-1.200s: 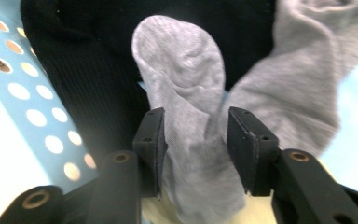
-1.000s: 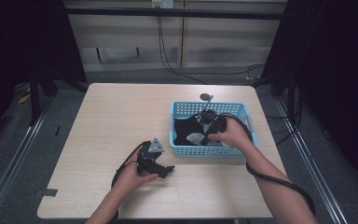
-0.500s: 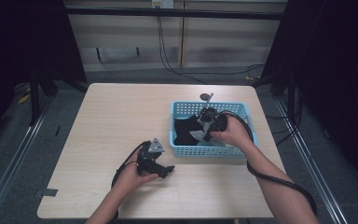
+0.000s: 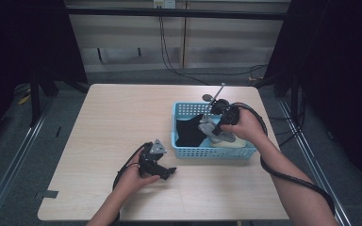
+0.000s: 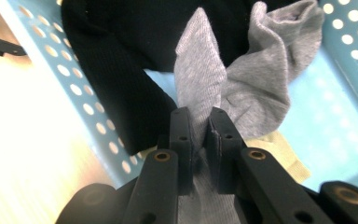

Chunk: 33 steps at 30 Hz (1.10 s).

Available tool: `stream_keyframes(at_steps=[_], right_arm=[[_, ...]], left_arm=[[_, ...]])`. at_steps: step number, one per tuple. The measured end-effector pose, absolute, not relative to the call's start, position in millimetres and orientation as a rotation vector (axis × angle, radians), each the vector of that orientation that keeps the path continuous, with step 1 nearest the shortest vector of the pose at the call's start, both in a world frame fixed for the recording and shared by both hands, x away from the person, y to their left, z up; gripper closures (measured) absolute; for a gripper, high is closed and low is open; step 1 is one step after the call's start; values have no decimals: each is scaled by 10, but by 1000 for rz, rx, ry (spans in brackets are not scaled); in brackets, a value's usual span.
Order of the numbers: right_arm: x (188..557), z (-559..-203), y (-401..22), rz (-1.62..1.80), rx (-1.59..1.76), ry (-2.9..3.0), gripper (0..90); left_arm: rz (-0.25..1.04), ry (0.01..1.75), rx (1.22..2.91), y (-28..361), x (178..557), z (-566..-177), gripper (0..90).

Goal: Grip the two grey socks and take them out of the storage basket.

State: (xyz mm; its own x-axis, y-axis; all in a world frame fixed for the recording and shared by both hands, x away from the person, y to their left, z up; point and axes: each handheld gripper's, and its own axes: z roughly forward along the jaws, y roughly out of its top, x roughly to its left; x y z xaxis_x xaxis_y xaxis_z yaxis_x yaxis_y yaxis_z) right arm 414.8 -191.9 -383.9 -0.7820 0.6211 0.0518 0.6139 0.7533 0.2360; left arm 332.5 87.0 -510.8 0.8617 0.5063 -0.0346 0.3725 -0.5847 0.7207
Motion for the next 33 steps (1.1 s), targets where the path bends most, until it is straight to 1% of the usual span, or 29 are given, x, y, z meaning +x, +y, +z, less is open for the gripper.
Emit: stream_keyframes(at_steps=[9,16,23,25,31,33], right_arm=[[4019,-3563,-1968,429,997,2899,824],[3887,-3442,-1944,442,939,2907,824],[3634,-3268,-1897,511,854,2919,824],[3609,-3262,-1894,525,839,2922,824],[3344,-3180,-1810,582,740,2941,824],[3307,-3175,-1795,596,724,2945,823]], left_arm=[[226,633,2261,870,3324,-5107,82],[226,633,2262,870,3324,-5107,83],[226,632,2262,870,3324,-5107,83],[227,632,2261,870,3324,-5108,83],[226,632,2262,870,3324,-5107,83],[226,632,2261,870,3324,-5108,83]])
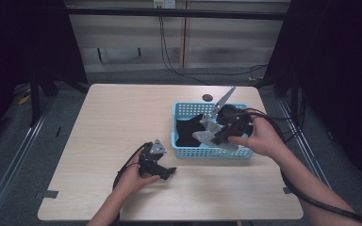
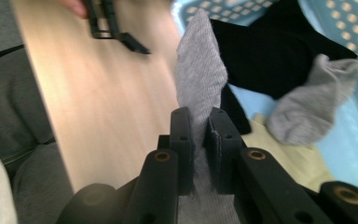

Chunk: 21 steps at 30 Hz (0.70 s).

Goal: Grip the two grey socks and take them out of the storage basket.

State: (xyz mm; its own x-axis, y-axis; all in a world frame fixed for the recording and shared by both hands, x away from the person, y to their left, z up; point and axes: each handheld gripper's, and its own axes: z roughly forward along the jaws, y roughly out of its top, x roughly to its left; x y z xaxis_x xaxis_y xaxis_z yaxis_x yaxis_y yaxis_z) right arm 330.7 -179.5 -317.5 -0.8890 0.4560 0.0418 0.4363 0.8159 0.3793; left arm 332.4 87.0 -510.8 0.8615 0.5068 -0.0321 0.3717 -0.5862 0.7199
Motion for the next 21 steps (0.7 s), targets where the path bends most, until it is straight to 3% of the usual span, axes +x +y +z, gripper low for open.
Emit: stream_keyframes(at_steps=[10,21], right_arm=[[3030,-3270,-1700,629,645,2989,822],[2996,-3710,-1689,614,672,3023,820]], left_arm=[[224,631,2259,870,3324,-5110,83],[227,629,2268,873,3324,-5105,82]])
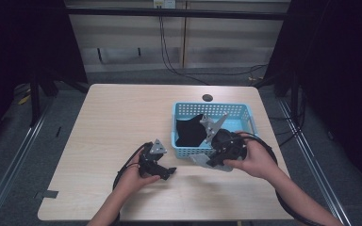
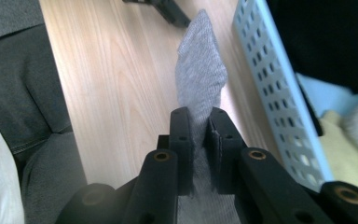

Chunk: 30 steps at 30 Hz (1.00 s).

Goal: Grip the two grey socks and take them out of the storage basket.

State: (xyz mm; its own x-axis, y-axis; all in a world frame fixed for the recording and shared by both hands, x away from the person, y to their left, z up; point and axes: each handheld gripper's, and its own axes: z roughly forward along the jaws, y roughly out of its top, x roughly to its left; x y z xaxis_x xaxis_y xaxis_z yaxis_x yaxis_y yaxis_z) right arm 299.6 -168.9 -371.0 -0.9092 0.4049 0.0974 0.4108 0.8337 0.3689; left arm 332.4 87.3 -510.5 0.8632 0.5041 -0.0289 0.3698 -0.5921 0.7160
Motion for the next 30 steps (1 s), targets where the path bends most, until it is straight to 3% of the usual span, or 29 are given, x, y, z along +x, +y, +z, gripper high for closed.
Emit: stream_keyframes(at_steps=[16,30], right_arm=[[3072,-4169,-1650,-572,-730,-2950,800],[3066,-4084,-1685,-588,-771,-2939,601]], left_arm=[[226,627,2272,875,3325,-5104,82],[230,625,2271,875,3325,-5105,83]])
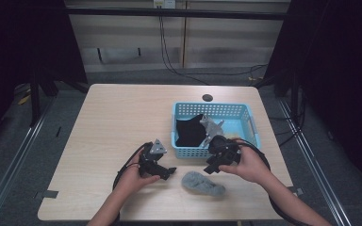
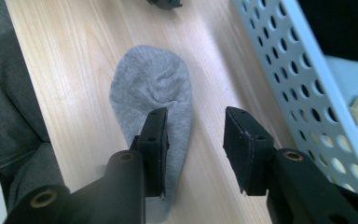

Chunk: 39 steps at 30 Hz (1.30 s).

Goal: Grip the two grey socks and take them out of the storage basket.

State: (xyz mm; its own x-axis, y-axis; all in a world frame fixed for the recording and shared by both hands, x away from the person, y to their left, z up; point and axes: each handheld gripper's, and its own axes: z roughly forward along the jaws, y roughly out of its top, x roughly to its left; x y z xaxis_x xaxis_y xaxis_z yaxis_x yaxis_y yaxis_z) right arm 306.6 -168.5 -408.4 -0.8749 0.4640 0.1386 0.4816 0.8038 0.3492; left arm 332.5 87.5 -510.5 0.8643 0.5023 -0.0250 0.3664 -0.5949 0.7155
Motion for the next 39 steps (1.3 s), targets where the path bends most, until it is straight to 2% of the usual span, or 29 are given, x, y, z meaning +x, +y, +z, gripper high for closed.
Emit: stream_keyframes(at_steps=[9,17,27,39], right_arm=[[3174,-3856,-1791,-650,-848,-2912,510],[3542,-3740,-1927,-722,-1032,-2915,401],[4108,-4026,-2098,-648,-1287,-2893,341],[4380,-4365,-2022,-574,-1417,-2897,304]], left_arm=[[231,626,2270,874,3324,-5105,82],[231,626,2270,874,3324,-5105,83],[227,631,2260,869,3323,-5109,80],[227,630,2259,866,3321,-5110,79]])
